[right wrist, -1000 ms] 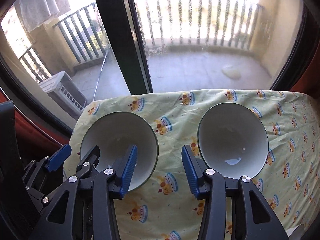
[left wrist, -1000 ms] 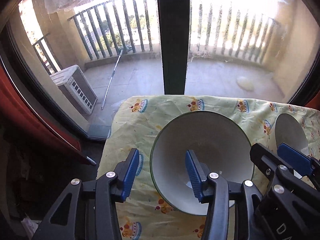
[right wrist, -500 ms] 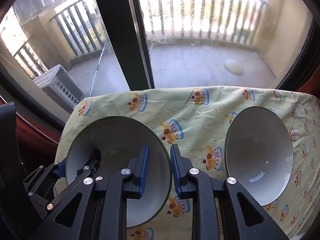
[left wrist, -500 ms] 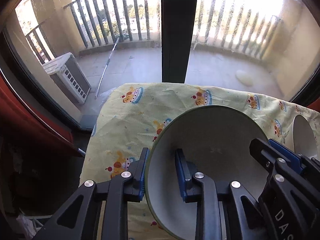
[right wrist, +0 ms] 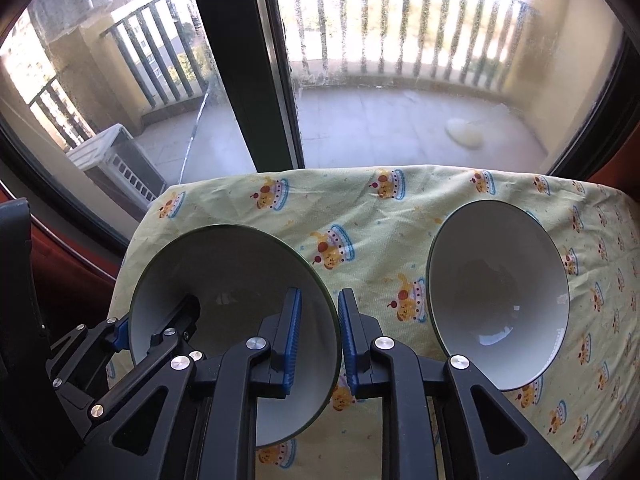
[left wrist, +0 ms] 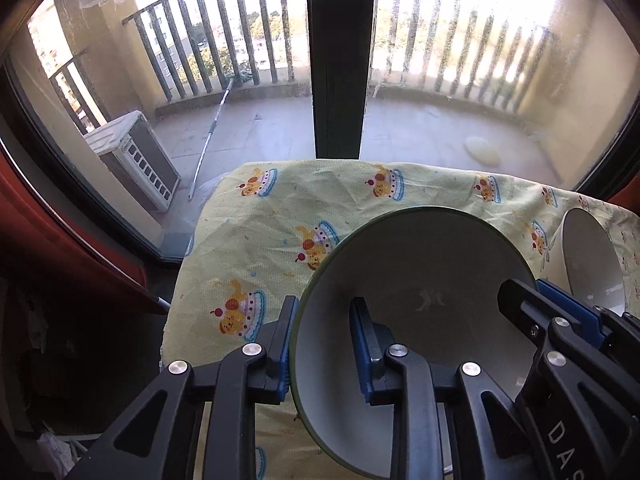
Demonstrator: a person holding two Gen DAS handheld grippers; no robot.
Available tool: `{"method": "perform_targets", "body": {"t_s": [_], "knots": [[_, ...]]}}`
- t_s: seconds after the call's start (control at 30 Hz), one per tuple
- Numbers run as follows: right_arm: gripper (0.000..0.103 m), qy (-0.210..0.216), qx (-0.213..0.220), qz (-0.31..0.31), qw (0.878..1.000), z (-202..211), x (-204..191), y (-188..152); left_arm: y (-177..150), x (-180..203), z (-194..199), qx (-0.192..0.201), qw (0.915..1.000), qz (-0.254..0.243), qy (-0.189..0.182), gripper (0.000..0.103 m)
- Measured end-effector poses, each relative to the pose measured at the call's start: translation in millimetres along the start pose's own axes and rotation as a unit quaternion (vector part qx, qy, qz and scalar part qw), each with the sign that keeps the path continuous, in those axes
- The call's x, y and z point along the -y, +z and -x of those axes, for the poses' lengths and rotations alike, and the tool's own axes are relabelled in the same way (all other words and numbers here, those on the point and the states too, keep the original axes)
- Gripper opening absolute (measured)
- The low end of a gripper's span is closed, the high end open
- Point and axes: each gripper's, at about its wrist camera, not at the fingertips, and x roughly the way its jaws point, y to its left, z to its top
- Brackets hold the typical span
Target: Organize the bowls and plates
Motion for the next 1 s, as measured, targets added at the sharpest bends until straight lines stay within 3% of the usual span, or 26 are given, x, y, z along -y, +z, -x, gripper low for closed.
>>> {"method": "perform_targets", "body": {"t_s": [0.5, 1.0], "knots": [[0.023, -0.005, -0.032, -0.003, 0.999, 35.5, 19.3, -59.4, -55.6, 17.9, 23.2, -0.033, 0.9994, -0.008, -0.007, 0.024], [0.023, -0.002, -0.018, -0.007, 1.000, 81.2, 65.7, -98.5, -92.5, 64.0, 72.0, -0.010, 0.9999, -0.010, -0.001, 0.024]]}}
